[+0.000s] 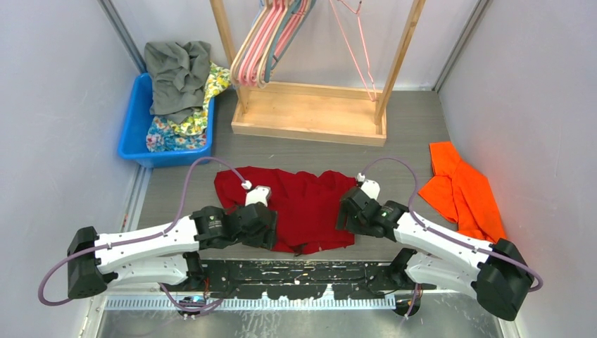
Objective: Place the skirt on the hanger
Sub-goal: Place the skirt at the center of the board, then adjust the skirt at the center of the board.
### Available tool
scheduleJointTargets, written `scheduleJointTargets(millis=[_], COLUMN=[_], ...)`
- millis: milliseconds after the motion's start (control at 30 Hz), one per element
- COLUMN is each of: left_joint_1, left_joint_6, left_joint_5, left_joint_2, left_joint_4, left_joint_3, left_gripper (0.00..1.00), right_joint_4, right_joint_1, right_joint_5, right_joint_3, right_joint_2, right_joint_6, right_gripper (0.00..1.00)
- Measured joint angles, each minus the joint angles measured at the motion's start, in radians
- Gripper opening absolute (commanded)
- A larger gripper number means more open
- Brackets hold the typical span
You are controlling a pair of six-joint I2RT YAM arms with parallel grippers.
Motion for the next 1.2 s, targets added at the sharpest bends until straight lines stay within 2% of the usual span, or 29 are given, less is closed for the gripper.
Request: scheduleJointTargets(millis=[67, 100, 133, 167, 200, 367, 633, 867, 1033, 1200], left_joint_1=[-0.001, -0.001, -0.001, -0.001, -0.001, -0.005, -0.066, -0.127, -0.145, -0.166], left_joint_6=[-0.011, -0.015, -0.017, -0.018, -0.019, -0.025, -0.051, -0.071, -0.069, -0.071], left_joint_5=[-0.012, -0.015, -0.02, -0.024, -0.027, -0.04, -0.058, -0.093, -0.146, -0.212], left_joint_2=[0.0, 0.0, 0.0, 0.0, 0.0, -0.01, 0.003, 0.189, 0.347, 0.429], left_joint_4=[-0.001, -0.001, -0.001, -0.002, -0.002, -0.013, -0.016, 0.024, 0.09, 0.172], left_joint_3=[-0.004, -0.004, -0.004, -0.004, -0.004, -0.006, -0.01, -0.002, 0.036, 0.085], left_gripper=[0.64, 0.64, 0.64, 0.64, 0.63, 0.63, 0.63, 0.66, 0.7, 0.71], right_joint_4=[0.03, 0.04, 0.051, 0.06, 0.067, 0.049, -0.026, -0.066, -0.08, -0.081], right_joint_1=[0.004, 0.005, 0.005, 0.005, 0.005, 0.005, 0.005, -0.002, -0.004, -0.004], right_joint_5=[0.017, 0.025, 0.032, 0.037, 0.042, 0.065, 0.158, 0.187, 0.184, 0.177], right_joint_3=[-0.019, -0.021, -0.021, -0.021, -0.02, 0.019, 0.19, 0.286, 0.293, 0.283], right_joint_2=[0.009, 0.01, 0.007, 0.002, -0.006, -0.081, -0.206, -0.209, -0.205, -0.217], right_joint_6=[0.014, 0.014, 0.018, 0.013, 0.017, 0.003, -0.024, -0.049, -0.052, -0.051], right_gripper=[0.32, 0.21, 0.17, 0.05, 0.02, 0.01, 0.01, 0.01, 0.01, 0.01])
